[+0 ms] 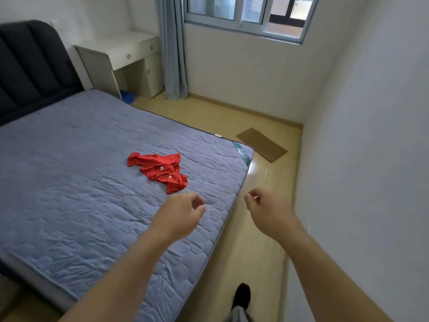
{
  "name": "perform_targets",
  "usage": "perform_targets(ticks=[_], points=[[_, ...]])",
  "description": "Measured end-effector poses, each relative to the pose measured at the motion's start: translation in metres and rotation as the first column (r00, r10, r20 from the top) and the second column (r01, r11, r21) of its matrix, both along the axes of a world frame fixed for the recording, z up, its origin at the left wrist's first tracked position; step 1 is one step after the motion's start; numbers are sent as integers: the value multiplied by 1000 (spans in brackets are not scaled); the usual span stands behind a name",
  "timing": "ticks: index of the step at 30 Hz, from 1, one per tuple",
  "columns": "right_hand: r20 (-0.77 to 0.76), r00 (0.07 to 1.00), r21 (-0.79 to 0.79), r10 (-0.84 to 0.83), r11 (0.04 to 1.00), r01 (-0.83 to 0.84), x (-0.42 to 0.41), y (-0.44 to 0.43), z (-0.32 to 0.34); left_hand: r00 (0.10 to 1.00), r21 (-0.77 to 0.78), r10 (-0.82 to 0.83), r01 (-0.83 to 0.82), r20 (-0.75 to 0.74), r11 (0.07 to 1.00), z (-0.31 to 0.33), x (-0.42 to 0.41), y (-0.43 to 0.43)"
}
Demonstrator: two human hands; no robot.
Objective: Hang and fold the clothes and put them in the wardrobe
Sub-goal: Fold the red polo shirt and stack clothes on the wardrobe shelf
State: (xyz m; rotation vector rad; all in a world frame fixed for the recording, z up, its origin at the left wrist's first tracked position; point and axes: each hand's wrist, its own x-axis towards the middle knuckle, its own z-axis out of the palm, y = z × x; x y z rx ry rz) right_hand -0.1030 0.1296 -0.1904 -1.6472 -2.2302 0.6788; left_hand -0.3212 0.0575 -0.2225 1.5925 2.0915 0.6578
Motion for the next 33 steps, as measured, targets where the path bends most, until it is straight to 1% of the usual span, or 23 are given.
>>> perform_targets(ticks=[3, 6, 8, 11, 16, 19, 22, 27, 30, 33], points=[[9, 999, -12, 51, 999, -50, -12, 74, -14, 998, -41, 60, -61, -9, 997, -19, -11, 54], [40, 991, -70, 131, 989, -128, -29, 154, -20, 987, -130, 157, -158, -13, 979, -34, -26, 109], [61, 983, -86, 172, 982, -167, -40, 181, -20, 981, -169, 196, -194, -6, 966, -39, -33, 125], [73, 969, -131, 237, 965, -226, -70, 240, -29, 967, -222, 255, -248, 3, 943, -56, -54, 170], [89, 949, -215, 304, 936, -279, -120, 318, -73, 928, -333, 371, -344, 20, 878, -102, -93, 228], [112, 927, -276, 359, 907, -318, -153, 363, -118, 911, -398, 412, -366, 31, 841, -158, -124, 268], [112, 915, -374, 387, 870, -322, -185, 406, -174, 897, -502, 438, -354, 56, 789, -226, -153, 317], [97, 863, -495, 496, 776, -391, -235, 465, -271, 841, -610, 533, -371, 99, 700, -338, -201, 397], [92, 844, -542, 529, 737, -403, -254, 490, -327, 764, -659, 620, -377, 176, 651, -405, -224, 436], [111, 855, -577, 507, 733, -360, -266, 505, -380, 652, -683, 716, -407, 249, 607, -470, -241, 465]])
